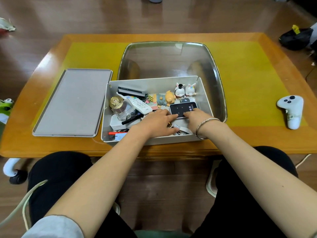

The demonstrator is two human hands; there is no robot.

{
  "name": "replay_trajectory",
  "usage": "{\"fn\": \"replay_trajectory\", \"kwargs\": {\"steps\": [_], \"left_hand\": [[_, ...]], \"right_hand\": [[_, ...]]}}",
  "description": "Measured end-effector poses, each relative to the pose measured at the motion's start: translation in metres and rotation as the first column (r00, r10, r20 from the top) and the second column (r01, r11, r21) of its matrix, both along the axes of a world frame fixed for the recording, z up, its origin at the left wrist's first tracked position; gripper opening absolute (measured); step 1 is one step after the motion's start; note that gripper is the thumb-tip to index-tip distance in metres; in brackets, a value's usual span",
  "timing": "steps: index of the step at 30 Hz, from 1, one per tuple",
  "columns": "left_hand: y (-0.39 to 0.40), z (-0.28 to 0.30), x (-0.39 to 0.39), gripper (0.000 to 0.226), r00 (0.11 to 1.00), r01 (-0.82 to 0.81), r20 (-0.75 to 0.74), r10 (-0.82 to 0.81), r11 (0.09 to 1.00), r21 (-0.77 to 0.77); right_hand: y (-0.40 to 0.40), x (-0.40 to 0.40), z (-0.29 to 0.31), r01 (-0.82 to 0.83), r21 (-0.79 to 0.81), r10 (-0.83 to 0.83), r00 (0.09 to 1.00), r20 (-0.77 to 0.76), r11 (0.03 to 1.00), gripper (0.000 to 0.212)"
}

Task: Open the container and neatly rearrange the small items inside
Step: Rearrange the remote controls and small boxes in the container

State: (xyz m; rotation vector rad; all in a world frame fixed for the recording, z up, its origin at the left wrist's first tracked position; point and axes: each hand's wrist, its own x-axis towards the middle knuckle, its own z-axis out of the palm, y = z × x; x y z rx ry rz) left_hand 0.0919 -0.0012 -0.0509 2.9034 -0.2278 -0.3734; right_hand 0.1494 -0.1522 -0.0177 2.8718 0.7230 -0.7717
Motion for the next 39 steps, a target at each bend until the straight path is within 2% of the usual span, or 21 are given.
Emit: {"fn": "replay_trajectory", "kwargs": {"steps": [9, 20, 27, 31, 36, 39], "left_hand": [[-0.002, 0.0, 0.001, 0.069, 1.0, 0.021, -0.02, -0.019, 0.995, 0.093], [-0.01, -0.001, 0.005, 0.077, 0.996, -0.023, -0.078, 0.036, 0.988, 0.153], [-0.01, 0.001, 0.004, 0.078, 0.997, -0.028, -0.071, 0.039, 0.988, 0.149], [-0.011, 0.001, 0.004, 0.076, 0.996, -0.03, -0.073, 0.04, 0.989, 0.142], [-0.011, 0.002, 0.005, 0.075, 0.994, -0.029, -0.096, 0.044, 0.988, 0.152], [-0.01, 0.006, 0.004, 0.07, 0.995, -0.046, -0.084, 0.053, 0.996, 0.082]], "right_hand": [[0.007, -0.001, -0.007, 0.072, -0.02, -0.073, 0.997, -0.024, 0.997, 0.066], [0.009, -0.001, -0.01, 0.106, -0.007, -0.106, 0.994, -0.034, 0.994, 0.073], [0.003, -0.002, -0.012, 0.112, 0.013, -0.113, 0.993, 0.02, 0.994, 0.062], [0.005, -0.003, -0.012, 0.081, -0.028, -0.08, 0.996, 0.047, 0.996, 0.069], [0.007, 0.0, -0.009, 0.043, -0.071, -0.042, 0.999, 0.023, 0.997, 0.067], [0.006, 0.0, -0.007, 0.039, -0.06, -0.039, 0.999, 0.012, 0.997, 0.067]]}}
